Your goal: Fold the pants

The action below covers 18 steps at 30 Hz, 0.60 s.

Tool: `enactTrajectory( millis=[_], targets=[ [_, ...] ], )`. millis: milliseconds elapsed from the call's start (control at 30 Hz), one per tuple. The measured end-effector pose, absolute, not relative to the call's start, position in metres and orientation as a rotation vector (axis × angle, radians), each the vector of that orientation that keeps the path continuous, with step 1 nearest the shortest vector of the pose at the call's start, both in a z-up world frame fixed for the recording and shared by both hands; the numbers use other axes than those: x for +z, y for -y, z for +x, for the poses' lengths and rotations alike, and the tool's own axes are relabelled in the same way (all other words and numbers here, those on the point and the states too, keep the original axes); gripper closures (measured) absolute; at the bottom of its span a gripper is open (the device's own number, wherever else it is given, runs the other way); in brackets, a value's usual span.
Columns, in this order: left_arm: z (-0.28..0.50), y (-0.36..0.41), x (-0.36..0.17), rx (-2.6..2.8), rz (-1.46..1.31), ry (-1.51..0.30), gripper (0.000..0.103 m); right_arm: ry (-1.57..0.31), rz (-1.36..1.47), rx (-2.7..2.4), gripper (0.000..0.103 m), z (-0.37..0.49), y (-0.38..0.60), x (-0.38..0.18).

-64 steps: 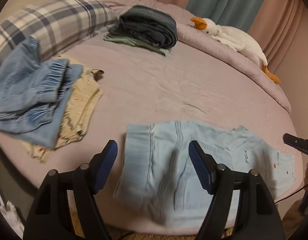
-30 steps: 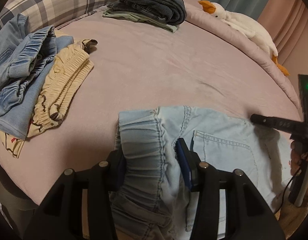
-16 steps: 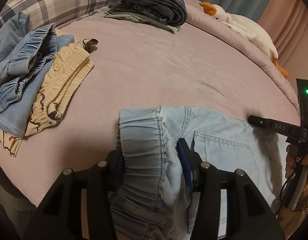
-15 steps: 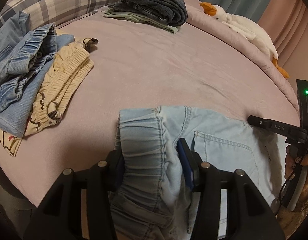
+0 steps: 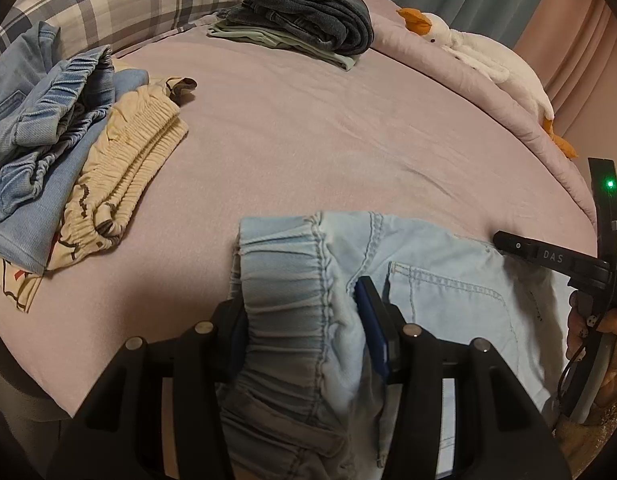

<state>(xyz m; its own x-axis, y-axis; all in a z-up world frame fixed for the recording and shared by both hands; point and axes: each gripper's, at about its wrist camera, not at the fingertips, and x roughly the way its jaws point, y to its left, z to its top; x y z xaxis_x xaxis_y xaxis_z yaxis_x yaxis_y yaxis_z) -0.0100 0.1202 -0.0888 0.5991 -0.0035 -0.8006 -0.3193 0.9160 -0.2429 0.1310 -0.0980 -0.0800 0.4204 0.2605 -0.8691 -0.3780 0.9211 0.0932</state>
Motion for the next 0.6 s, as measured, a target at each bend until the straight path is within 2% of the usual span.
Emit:
enactTrajectory(
  millis=[600],
  targets=[
    [-0.0101,-0.1209,-0.0866,0.192,-0.393,-0.921,0.053,-1.07,-0.105,0.392,0.095,0.1335,0.1037,-0.0807]
  ],
)
